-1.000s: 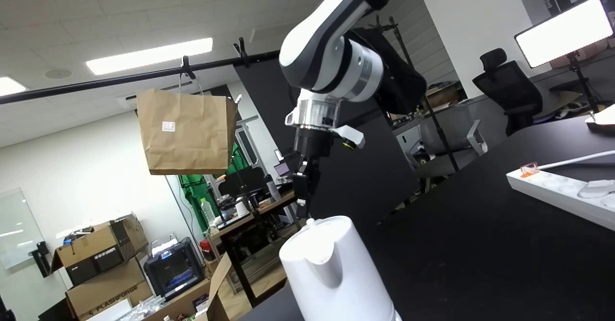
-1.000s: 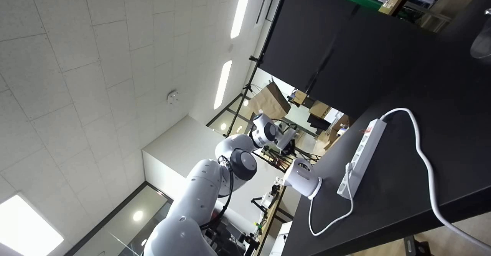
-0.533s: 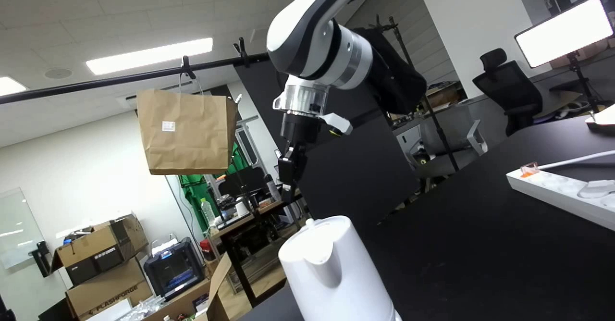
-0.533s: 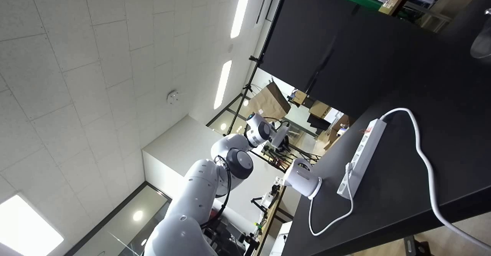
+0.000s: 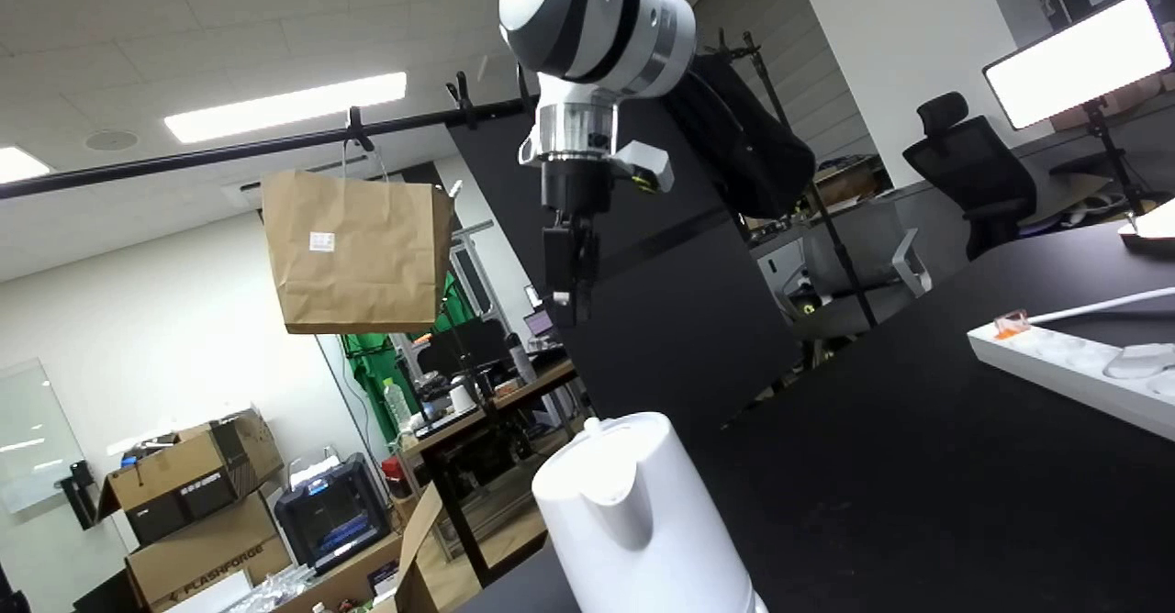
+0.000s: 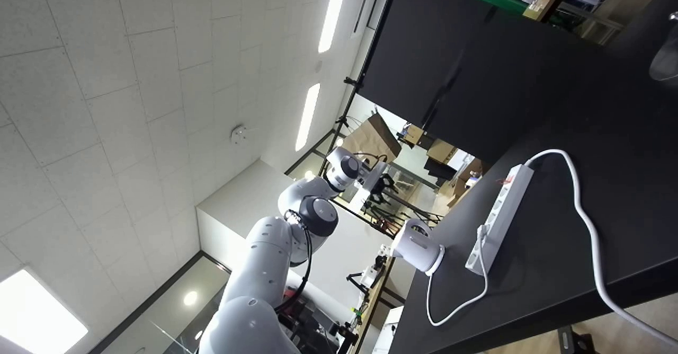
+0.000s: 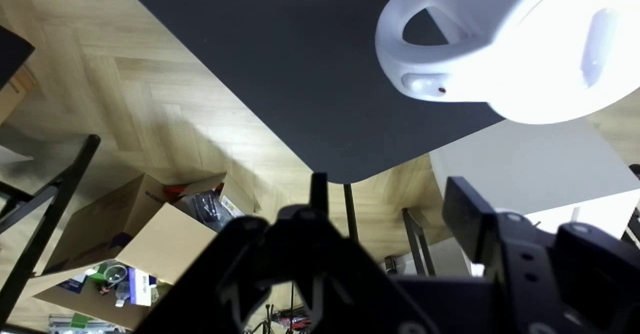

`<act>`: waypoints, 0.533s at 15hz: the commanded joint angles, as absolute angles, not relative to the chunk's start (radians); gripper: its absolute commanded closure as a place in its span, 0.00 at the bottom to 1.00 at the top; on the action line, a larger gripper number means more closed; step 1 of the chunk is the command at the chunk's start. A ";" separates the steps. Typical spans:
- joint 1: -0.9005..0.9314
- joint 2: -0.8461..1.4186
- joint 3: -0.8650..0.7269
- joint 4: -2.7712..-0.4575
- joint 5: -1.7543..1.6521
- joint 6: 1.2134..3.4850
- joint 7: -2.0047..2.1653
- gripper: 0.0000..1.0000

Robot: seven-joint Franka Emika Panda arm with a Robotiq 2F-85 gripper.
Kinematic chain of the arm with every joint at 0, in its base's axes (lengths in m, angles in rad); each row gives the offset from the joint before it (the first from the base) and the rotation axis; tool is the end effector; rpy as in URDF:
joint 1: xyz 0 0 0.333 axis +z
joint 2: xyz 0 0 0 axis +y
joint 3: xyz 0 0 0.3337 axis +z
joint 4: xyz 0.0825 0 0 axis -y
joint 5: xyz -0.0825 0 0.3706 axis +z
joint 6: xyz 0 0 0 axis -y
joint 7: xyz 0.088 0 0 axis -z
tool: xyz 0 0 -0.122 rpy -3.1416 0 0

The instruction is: Flip the switch on the handle of the kettle

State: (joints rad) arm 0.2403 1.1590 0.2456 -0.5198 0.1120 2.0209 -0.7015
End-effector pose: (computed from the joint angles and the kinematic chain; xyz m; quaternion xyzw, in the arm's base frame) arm 0.7909 0.2825 0.3587 -0.8592 -0.4530 -0.1993 0.1301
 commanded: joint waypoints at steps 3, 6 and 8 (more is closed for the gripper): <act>0.217 1.087 0.233 -0.536 0.112 1.811 -0.651 0.00; 0.217 1.107 0.239 -0.520 0.116 1.799 -0.683 0.00; 0.216 1.106 0.239 -0.521 0.117 1.770 -0.683 0.00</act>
State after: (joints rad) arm 0.2159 1.1059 0.2388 -0.5206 0.1168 1.7699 -0.6832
